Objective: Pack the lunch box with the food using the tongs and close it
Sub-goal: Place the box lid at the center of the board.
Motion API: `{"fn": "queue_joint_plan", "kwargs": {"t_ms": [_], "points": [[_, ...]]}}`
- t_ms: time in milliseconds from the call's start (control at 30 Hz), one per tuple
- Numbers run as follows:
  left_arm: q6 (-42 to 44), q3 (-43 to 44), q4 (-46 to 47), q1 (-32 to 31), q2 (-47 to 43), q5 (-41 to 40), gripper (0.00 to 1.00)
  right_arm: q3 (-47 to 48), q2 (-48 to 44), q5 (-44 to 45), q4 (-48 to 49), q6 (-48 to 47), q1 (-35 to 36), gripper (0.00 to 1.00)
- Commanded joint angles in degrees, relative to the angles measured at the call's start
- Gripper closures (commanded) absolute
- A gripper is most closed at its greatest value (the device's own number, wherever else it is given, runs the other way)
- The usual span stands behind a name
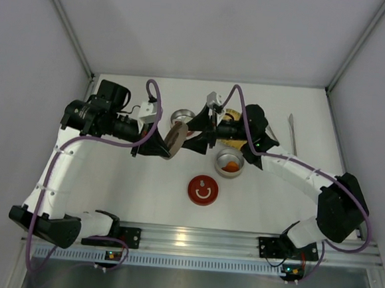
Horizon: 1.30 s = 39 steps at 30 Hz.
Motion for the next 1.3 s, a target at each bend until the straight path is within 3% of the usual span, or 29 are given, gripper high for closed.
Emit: {"fn": "queue_joint_plan", "kwargs": {"t_ms": [0, 233, 367, 433, 500, 533, 567, 633, 867, 1133, 1267], "points": [[2.5, -0.1, -8.3, -0.2, -1.3, 3.5, 1.0, 3.1, 0.6, -2.1, 4.5, -1.3, 1.8, 0.39], [0.4, -0.4, -6.8, -0.2, -1.3, 4.2, 1.0, 3.1, -0.7, -1.0, 0.6, -3.0, 1.9, 0.7], [-3.9, -1.5, -3.0, -0.1, -1.9, 3.9, 1.0, 2.9, -2.3, -1.5, -1.4, -2.6, 1.9, 0.96], [-6.9, -2.9, 0.7, 0.0, -2.6, 4.1, 1.0, 2.8, -3.6, -2.6, -2.0, -2.1, 1.7, 0.99], [-7.8, -3.0, 2.1, 0.3, -3.1, 4.4, 1.0, 2.8, -4.3, -3.2, -3.1, -1.9, 1.6, 0.91], [-7.8, -2.9, 2.1, 0.4, -3.1, 4.2, 1.0, 2.8, -5.0, -3.4, -5.0, -2.4, 1.6, 0.82], [-7.7, -2.8, 2.1, 0.5, -3.1, 3.9, 1.0, 2.5, -5.3, -3.3, -5.9, -4.0, 1.6, 0.65], [-7.4, -2.3, 2.8, 0.5, -3.7, 1.7, 1.0, 2.0, -6.1, -3.2, -8.6, -7.2, 1.5, 0.55], [-7.4, -6.4, 14.5, 0.2, -11.2, -13.8, 1.0, 2.9, -6.4, -0.5, -22.6, -22.3, 1.5, 0.53], [-6.9, -6.9, 13.7, 0.2, -9.8, -9.3, 1.0, 4.3, -5.9, -0.9, -21.7, -22.8, 1.7, 0.47], [-6.6, -7.0, 13.8, 0.1, -9.4, -8.3, 1.0, 5.6, -5.0, -1.0, -20.3, -22.2, 1.7, 0.4]]}}
